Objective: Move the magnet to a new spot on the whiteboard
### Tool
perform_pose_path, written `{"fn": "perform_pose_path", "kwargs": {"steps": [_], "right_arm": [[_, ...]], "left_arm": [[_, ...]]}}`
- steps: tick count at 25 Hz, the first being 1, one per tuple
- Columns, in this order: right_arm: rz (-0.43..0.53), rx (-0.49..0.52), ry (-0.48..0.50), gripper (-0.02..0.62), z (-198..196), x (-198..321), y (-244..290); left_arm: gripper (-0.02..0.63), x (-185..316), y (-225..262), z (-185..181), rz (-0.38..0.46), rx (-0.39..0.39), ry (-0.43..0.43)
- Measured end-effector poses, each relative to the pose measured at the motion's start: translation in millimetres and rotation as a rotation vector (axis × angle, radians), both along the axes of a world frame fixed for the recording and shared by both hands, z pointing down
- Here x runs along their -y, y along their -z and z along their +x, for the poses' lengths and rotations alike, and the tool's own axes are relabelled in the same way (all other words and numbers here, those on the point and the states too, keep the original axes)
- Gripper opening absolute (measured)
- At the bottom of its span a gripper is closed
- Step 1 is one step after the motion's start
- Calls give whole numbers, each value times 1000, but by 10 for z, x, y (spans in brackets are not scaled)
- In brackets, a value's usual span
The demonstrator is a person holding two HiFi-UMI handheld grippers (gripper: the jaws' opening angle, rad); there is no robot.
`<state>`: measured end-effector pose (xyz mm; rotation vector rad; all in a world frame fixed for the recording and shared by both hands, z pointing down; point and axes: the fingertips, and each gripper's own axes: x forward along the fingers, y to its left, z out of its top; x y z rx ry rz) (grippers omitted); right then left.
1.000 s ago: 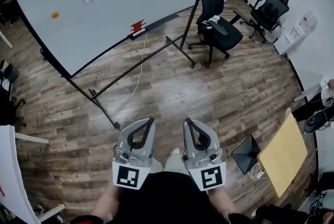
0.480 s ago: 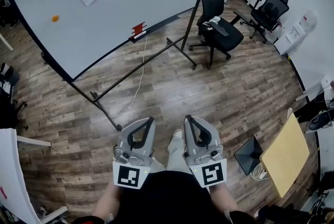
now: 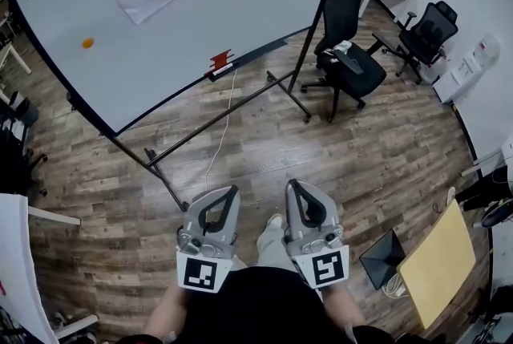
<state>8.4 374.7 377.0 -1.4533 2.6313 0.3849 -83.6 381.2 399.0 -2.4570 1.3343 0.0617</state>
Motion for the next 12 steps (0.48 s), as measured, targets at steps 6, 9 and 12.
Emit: {"fn": "perform_pose_path", "kwargs": {"steps": [6,9,12], "right_arm": [[-13,10,17,2,224,458,-21],[-25,7,21,2,325,705,-52],[-25,8,25,2,417,913,-77]], "left_arm": [[0,413,-19,207,-11,-1,24],[0,626,-15,308,-10,-1,35],[0,816,-35,401,-15,10,47]]}}
